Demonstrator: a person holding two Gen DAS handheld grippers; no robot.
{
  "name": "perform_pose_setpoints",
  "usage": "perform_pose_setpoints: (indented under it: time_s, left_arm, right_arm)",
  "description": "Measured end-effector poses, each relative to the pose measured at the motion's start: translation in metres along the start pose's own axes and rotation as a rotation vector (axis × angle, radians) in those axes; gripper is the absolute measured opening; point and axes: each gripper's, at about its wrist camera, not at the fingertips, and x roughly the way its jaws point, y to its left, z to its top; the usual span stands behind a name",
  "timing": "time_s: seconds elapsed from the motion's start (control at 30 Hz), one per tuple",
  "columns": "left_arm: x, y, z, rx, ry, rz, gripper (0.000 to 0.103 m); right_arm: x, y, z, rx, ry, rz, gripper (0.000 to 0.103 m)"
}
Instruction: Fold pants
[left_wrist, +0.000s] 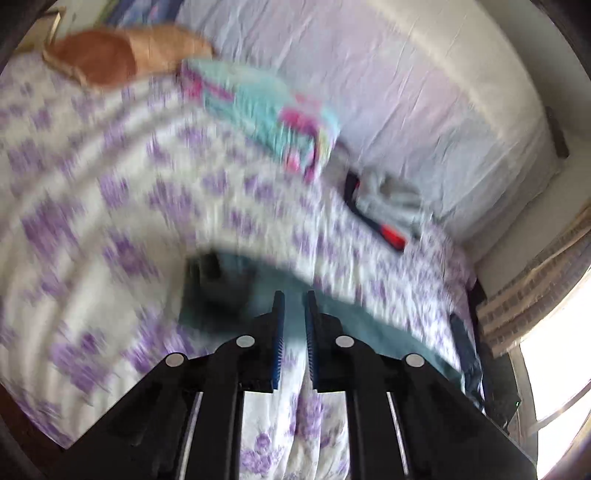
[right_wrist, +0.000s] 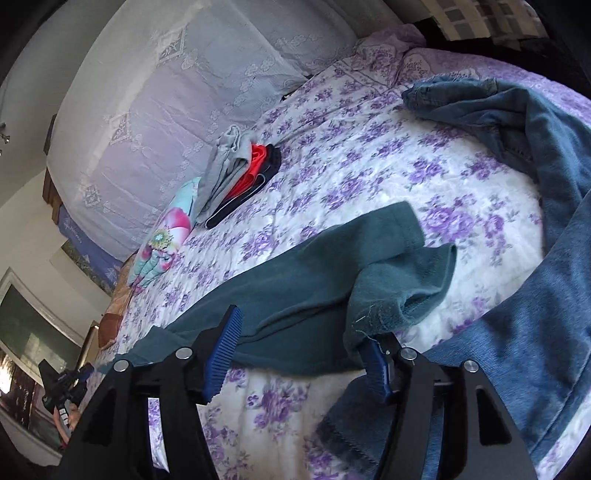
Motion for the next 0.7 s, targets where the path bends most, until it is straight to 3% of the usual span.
perform_pose_setpoints:
  time_s: [0.07,0.13,0.17,0.2,0.23,0.27,0.43,0.53,0.6,0.63,0.67,0.7]
  left_arm:
    - [-0.005,0.005,0.014,-0.019,-0.028,0.050,0.009]
    - [0.002,0.013,0.014,-0.061,0.022,0.020,0.009]
    - [0.007,0.014,0.008,-0.068,0.050,0.003,0.016]
    - [0.012,0.016,0.001,-0.066,0.073,0.019,0.024]
    - [0.015,0.019,-0.005,-0.066,0.082,0.040,0.040]
    - [0.018,0.024,-0.013,-0.081,0.088,0.060,0.046]
    - [0.032,0.056,-0.052,-0.235,0.194,0.004,0.046]
    - [0.049,0.054,-0.065,-0.228,0.215,0.018,0.046]
    - [0.054,0.049,-0.063,-0.222,0.192,0.022,0.043]
    - [0.056,0.046,-0.058,-0.226,0.173,-0.005,0.019]
    - [0.057,0.043,-0.054,-0.227,0.168,-0.028,0.003]
    - [0.057,0.040,-0.052,-0.220,0.161,-0.040,0.004]
  right_arm:
    - [0.002,0.002,-0.002,-0.006,0.007,0.009,0.063]
    - [-0.001,0.003,-0.005,-0.009,0.003,0.017,0.063]
    - [-0.003,0.003,-0.006,-0.009,0.002,0.022,0.063]
    - [-0.004,0.002,-0.008,-0.007,0.001,0.023,0.063]
    - [-0.004,0.001,-0.009,-0.004,0.001,0.021,0.063]
    - [-0.004,0.000,-0.009,0.000,0.004,0.020,0.063]
    - [-0.003,-0.001,-0.010,0.005,0.006,0.032,0.063]
    - [-0.001,0.001,-0.012,0.003,0.008,0.041,0.064]
    - [0.001,0.003,-0.014,-0.001,0.015,0.043,0.064]
    - [0.001,0.004,-0.015,-0.001,0.017,0.043,0.064]
    - [0.001,0.004,-0.016,-0.002,0.019,0.045,0.064]
    - [0.001,0.005,-0.017,-0.002,0.020,0.049,0.064]
